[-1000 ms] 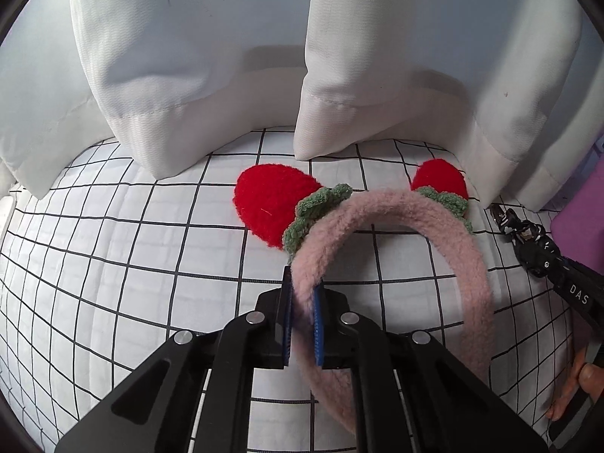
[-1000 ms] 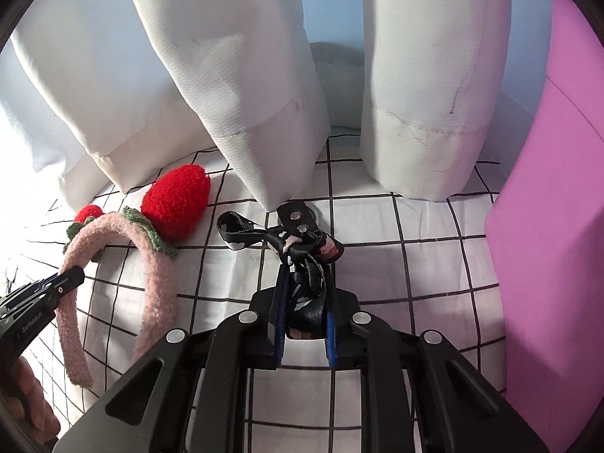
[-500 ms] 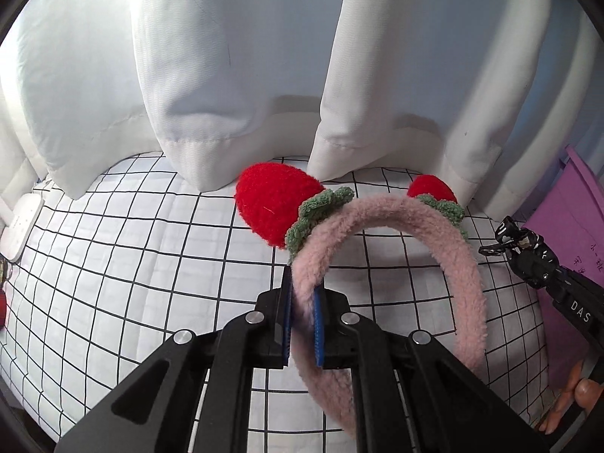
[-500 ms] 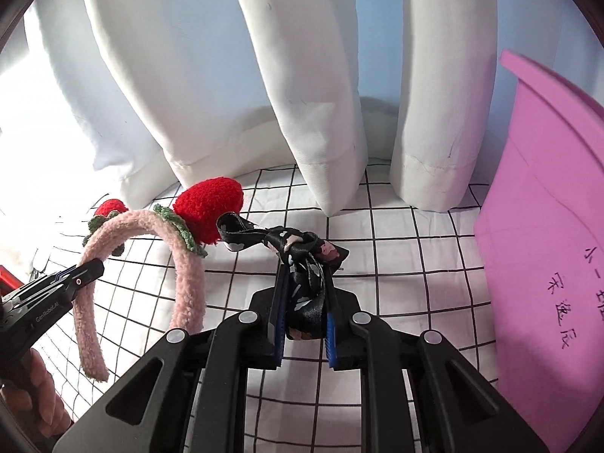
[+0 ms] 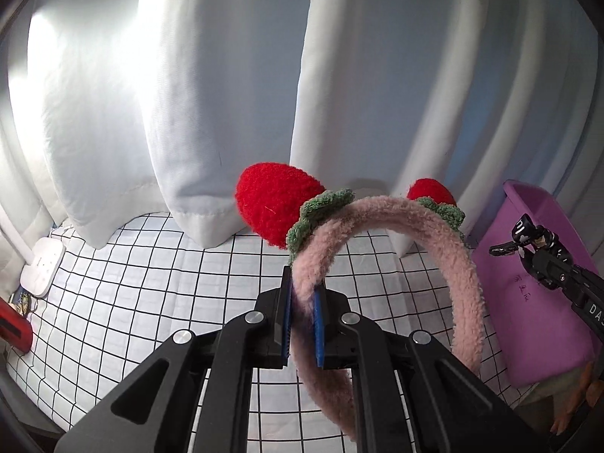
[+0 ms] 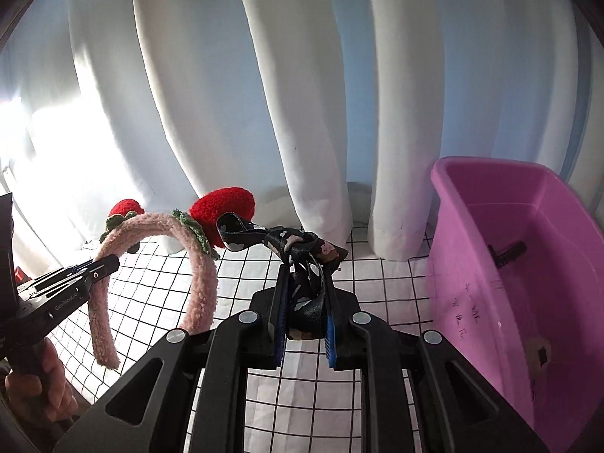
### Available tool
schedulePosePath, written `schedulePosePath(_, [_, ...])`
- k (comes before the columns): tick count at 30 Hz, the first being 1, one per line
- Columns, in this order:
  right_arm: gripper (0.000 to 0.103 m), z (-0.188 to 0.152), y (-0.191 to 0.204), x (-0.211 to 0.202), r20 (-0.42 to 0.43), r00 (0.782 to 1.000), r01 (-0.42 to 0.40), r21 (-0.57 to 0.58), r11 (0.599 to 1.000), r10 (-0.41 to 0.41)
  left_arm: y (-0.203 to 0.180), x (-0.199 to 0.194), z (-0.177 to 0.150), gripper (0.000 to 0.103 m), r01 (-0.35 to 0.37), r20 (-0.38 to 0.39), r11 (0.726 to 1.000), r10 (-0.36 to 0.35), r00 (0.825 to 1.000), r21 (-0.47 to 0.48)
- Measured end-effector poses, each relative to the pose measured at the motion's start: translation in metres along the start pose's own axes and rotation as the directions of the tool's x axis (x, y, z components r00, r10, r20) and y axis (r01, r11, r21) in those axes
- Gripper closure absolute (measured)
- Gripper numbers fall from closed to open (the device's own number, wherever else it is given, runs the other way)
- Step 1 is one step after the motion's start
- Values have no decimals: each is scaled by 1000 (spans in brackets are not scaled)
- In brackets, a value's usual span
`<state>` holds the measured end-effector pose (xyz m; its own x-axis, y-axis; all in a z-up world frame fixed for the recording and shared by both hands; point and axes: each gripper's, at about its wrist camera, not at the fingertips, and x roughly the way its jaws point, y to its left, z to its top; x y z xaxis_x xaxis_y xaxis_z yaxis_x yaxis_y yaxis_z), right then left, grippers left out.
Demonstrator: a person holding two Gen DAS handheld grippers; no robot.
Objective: Organize jewelry
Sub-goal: 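Carry the headband and black strap over the pink tub and open both tools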
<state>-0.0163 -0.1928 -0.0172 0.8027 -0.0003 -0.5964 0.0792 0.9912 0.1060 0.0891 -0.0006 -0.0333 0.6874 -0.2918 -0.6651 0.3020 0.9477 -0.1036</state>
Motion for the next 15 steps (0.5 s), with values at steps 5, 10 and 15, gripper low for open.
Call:
schedulePosePath(5, [87, 5, -25, -42, 57, 997, 43, 24, 999, -44, -35, -16, 14, 93, 56, 45, 997, -58, 997, 44])
schedulePosePath(10, [87, 7, -58, -78, 100, 989, 106, 63, 992, -113, -84, -28, 30, 93, 127, 73, 986, -135, 988, 105])
schedulePosePath(15, [87, 5, -104, -112, 122, 972, 184, 124, 975, -199, -143, -33, 38, 93, 214, 64, 960, -228, 972, 179])
